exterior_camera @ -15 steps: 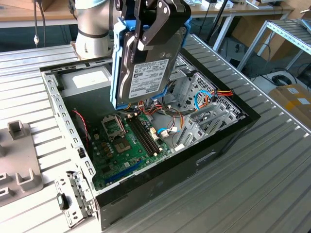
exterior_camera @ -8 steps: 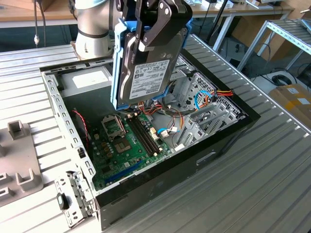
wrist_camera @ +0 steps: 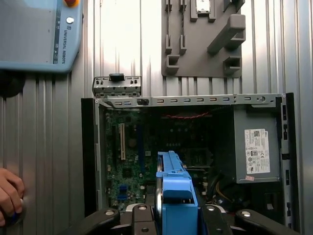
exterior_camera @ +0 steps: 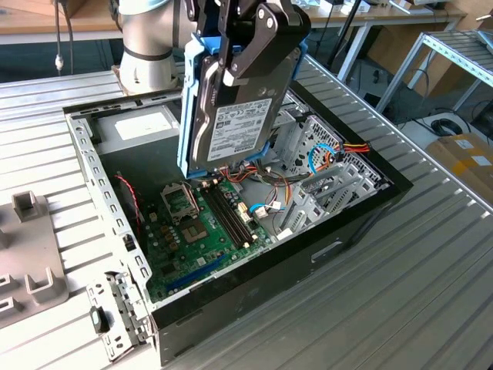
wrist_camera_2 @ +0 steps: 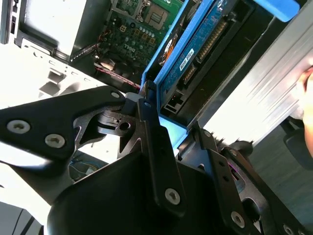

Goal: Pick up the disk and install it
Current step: 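Pick up the disk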

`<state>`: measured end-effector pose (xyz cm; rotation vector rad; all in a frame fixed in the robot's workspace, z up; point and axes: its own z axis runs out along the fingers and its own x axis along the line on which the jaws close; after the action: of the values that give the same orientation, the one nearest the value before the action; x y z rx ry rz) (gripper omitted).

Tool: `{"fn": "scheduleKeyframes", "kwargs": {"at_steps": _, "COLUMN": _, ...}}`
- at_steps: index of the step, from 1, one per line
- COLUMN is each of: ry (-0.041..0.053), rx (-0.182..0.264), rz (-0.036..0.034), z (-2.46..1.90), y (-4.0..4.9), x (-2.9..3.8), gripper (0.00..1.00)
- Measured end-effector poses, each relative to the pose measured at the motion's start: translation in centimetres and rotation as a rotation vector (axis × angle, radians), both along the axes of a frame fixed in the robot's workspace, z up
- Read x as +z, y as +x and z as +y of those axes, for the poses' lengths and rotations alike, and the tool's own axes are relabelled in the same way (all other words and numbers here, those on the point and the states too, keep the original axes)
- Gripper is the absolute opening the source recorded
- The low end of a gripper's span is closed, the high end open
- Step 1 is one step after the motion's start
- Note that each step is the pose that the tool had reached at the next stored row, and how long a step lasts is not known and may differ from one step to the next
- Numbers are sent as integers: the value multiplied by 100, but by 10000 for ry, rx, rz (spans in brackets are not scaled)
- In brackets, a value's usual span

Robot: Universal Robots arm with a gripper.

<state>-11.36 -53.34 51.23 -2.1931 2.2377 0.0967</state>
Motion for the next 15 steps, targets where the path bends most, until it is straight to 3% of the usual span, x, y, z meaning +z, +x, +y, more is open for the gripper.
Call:
{"fn": "scheduleKeyframes", "kwargs": {"at_steps": 9, "ry": -1, "rx": -1, "rz": 0, "z": -127, "y": 11, "x": -7, "gripper": 37}}
{"fn": "scheduleKeyframes", "kwargs": {"at_steps": 15, "ry": 0, "rx": 0, "rz": 0, "z": -163, "y": 33, "x": -13, "gripper": 37}}
